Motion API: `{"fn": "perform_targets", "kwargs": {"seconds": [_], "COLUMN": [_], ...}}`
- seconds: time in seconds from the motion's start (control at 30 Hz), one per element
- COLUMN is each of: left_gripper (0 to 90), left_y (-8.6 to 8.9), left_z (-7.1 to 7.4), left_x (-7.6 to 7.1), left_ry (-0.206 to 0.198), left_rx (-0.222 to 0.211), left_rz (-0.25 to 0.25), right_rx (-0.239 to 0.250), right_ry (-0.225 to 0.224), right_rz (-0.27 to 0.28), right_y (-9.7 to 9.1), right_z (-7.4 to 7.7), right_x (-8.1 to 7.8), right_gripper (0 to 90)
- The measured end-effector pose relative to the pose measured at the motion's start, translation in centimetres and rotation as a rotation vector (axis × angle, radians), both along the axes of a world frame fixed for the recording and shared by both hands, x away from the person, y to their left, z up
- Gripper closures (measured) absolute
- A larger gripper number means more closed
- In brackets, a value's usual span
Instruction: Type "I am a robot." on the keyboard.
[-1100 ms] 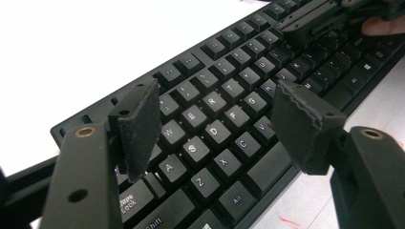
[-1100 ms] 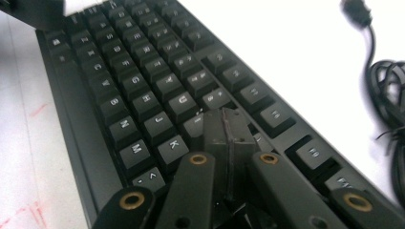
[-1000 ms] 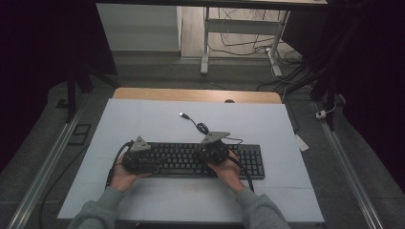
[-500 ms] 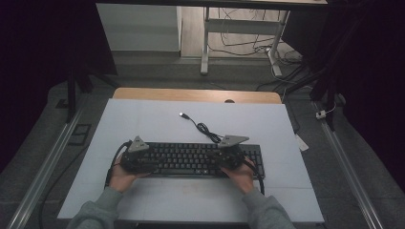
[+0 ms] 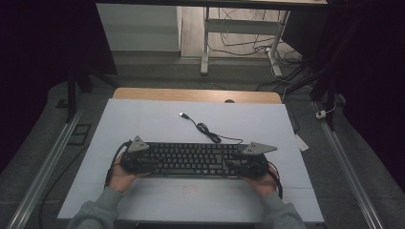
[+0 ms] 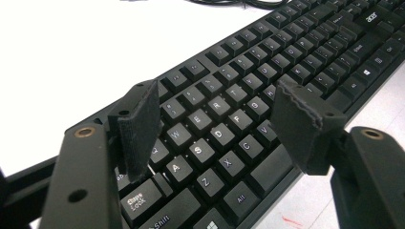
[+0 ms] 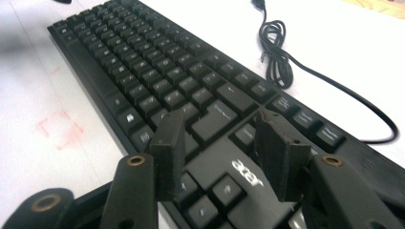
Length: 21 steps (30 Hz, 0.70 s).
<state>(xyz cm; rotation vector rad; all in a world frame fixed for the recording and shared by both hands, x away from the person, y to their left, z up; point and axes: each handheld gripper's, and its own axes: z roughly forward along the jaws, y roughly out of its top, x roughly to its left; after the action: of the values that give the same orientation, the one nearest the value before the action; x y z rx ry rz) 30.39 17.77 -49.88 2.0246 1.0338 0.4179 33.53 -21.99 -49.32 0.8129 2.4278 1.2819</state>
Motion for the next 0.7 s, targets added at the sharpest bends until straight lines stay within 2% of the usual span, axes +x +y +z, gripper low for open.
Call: {"fn": "perform_targets", "kwargs": {"seconds": [0.23, 0.47, 0.57, 0.7], "left_gripper": [35.4, 44.0, 52.1, 70.6], "left_y": [-0.3, -1.4, -2.2, -3.3], "left_z": [0.0, 0.0, -0.1, -0.3], "left_x": [0.0, 0.3, 0.4, 0.5], "left_ry": [0.0, 0.001, 0.002, 0.008], "left_rx": [0.003, -0.001, 0.004, 0.021], "left_rz": [-0.003, -0.031, -0.054, -0.095], "right_rx": [0.01, -0.007, -0.008, -0.005], "right_ry": [-0.011, -0.007, -0.008, -0.001], "right_rz": [0.002, 0.017, 0.016, 0.018], "right_y": [-0.4, -0.1, -0.1, 0.0], "right_z": [-0.1, -0.3, -0.3, -0.4], "right_x": [-0.2, -0.2, -0.1, 0.0], "right_gripper": [51.6, 51.1, 51.1, 51.0]}}
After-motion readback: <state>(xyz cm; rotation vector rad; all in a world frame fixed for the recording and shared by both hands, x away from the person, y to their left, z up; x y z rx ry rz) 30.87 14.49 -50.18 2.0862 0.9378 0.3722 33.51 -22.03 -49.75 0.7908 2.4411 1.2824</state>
